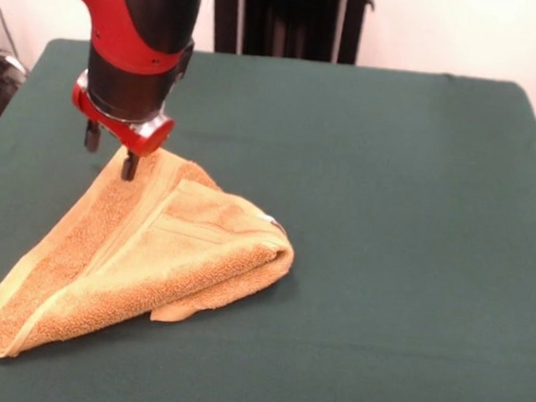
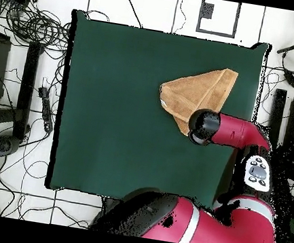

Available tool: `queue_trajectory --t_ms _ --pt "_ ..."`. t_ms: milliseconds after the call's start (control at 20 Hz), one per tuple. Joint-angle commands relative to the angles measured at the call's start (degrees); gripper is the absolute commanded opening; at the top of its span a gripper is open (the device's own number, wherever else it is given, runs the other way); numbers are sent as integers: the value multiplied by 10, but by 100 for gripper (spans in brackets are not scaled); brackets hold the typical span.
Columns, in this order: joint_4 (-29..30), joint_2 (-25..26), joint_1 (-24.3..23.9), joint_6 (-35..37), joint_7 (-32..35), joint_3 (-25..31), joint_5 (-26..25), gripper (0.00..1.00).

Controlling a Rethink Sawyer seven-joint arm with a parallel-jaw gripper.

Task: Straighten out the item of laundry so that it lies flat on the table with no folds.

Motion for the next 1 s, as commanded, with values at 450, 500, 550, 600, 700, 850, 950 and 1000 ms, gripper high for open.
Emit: queue_trajectory --t_ms 450,500,550,600,700,850,950,1000 --pt "62 27 35 30 8 -16 -35 100" --pt "65 26 36 -3 15 -14 -39 100" --pt "67 25 36 -35 21 -11 -43 100" --pt "80 19 25 -75 22 6 -41 100" --pt "89 12 21 -142 31 16 -53 100" --pt "109 4 -9 -148 7 56 -36 100" --pt "117 1 -26 -170 -8 79 -32 100" --pt "123 -1 -38 -191 -11 95 -30 100"
